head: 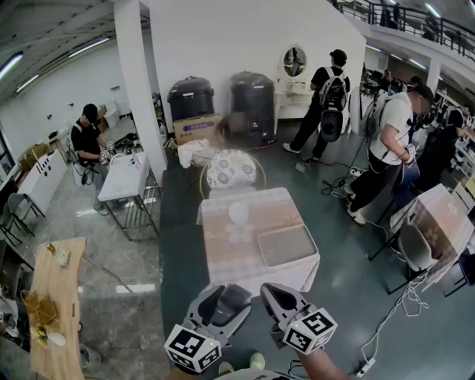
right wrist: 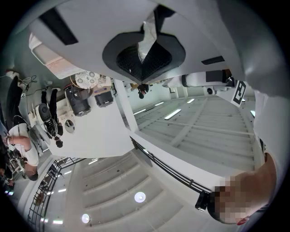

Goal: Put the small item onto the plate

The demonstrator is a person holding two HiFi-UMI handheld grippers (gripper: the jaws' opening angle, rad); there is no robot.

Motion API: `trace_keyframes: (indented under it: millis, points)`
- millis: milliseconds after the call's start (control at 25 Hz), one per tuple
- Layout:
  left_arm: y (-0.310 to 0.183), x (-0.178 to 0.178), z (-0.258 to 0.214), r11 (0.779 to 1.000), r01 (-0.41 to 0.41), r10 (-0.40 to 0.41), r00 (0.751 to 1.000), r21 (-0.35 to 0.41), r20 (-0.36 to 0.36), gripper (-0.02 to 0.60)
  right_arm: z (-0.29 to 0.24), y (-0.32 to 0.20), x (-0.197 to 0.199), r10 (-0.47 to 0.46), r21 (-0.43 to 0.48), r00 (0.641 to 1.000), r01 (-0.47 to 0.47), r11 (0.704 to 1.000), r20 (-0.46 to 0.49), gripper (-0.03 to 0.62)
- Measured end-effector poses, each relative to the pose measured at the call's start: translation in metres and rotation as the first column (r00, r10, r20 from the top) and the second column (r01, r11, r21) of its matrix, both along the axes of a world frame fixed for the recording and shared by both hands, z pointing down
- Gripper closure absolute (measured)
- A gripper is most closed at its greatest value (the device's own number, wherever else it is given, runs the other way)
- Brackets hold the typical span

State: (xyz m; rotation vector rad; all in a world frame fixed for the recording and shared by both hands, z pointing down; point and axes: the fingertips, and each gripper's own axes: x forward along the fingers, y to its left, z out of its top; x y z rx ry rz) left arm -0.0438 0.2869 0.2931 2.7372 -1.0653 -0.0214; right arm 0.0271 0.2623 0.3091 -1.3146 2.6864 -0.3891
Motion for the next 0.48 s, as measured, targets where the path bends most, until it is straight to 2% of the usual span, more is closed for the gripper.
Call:
trace_keyframes:
  millis: [480]
  points:
    - [-0.0024,0.0042,0.0026,1.000,0.007,-0.007,1.000,-0.003,-0.004,0.273,0.0050,-0.0041,0.0075,0.002,-0.007,1.000,-0.002,1.000,0.000,0.580]
